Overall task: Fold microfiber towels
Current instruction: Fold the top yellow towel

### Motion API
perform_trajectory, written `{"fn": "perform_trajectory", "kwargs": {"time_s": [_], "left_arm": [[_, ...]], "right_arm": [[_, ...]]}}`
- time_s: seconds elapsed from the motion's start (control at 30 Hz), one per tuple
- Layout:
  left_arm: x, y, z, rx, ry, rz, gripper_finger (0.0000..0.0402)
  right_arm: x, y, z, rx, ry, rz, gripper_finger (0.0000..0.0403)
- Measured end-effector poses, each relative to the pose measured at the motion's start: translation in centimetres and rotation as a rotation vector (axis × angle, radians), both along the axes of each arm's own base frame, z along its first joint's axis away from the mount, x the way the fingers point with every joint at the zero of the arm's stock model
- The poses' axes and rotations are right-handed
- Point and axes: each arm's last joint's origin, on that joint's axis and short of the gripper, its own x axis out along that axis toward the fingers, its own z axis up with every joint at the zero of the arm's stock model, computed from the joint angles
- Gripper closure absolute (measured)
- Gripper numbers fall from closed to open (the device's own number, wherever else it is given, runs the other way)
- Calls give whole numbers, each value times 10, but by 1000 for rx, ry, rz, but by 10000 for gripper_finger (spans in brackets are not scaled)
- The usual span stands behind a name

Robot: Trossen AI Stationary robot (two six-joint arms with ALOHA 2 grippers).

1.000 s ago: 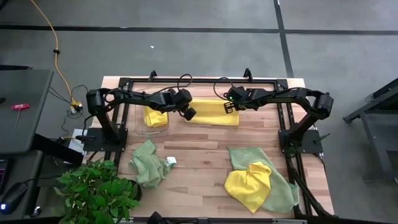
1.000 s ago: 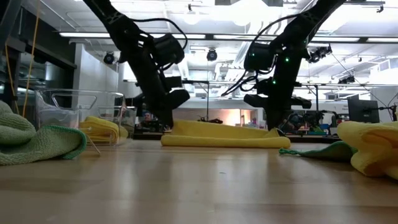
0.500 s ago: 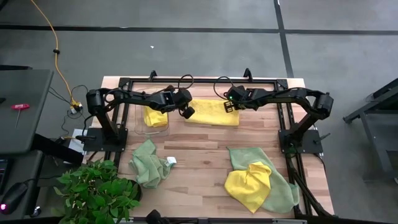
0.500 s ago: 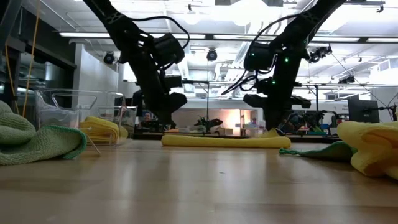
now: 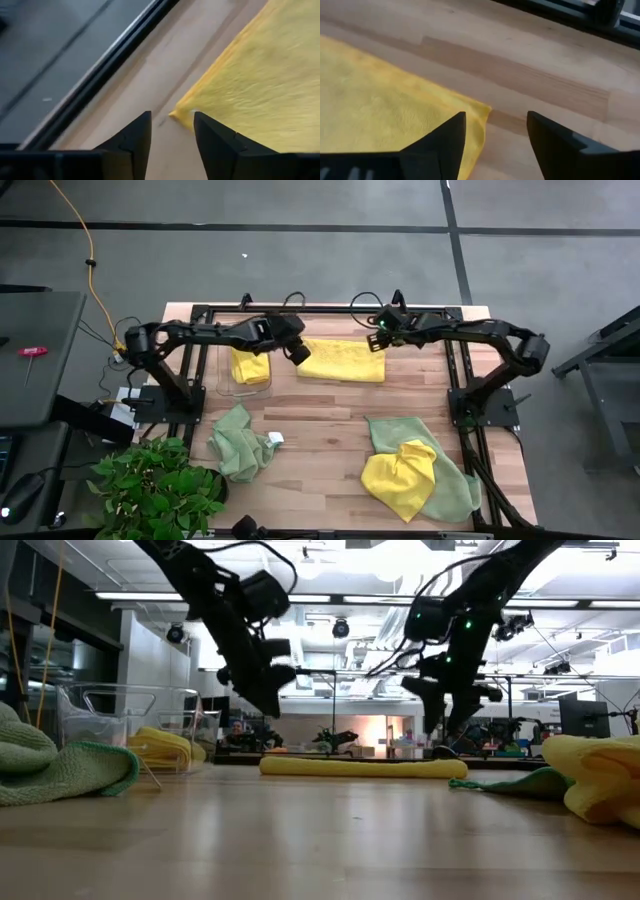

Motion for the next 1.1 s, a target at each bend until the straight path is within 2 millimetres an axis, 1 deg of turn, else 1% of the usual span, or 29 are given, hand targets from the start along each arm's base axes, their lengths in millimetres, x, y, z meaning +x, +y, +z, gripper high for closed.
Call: {"fn": "perform_trajectory", "kwargs": {"time_s": [0.1, 0.17, 0.23, 0.37, 0.47, 0.53, 0.6, 0.67, 0.77, 0.83, 0.93, 1.1], "left_arm": [[-3, -1, 9, -152, -126, -96, 258], [-2, -3, 11, -218, -175, -171, 257], [-1, -5, 11, -234, -175, -218, 257], [1, -7, 12, -232, -186, -256, 257], [6, -11, 15, -227, -211, -358, 257], [8, -14, 15, -219, -202, -449, 257], [9, -20, 14, -186, -147, -541, 257], [9, -25, 10, -141, -50, -628, 257], [12, -34, 3, -77, 74, -736, 257], [14, -39, -3, -69, 127, -787, 257], [20, -44, -15, -75, 182, -829, 257], [26, -50, -39, -109, 280, -822, 257]], "right_arm": [[-8, 5, 8, 38, -20, 101, 199], [-15, 11, 6, 76, -40, 153, 198], [-24, 19, 2, 117, -67, 182, 198], [-36, 34, -7, 179, -230, 250, 198], [-42, 44, -9, 187, -335, 305, 198], [-44, 50, -7, 171, -384, 349, 198], [-46, 56, -1, 144, -401, 390, 198], [-45, 61, 4, 110, -405, 459, 198], [-42, 69, 9, 32, -368, 616, 199], [-39, 74, 9, -36, -311, 716, 198], [-35, 80, 6, -105, -238, 781, 198], [-33, 84, 5, -144, -196, 791, 199]]}}
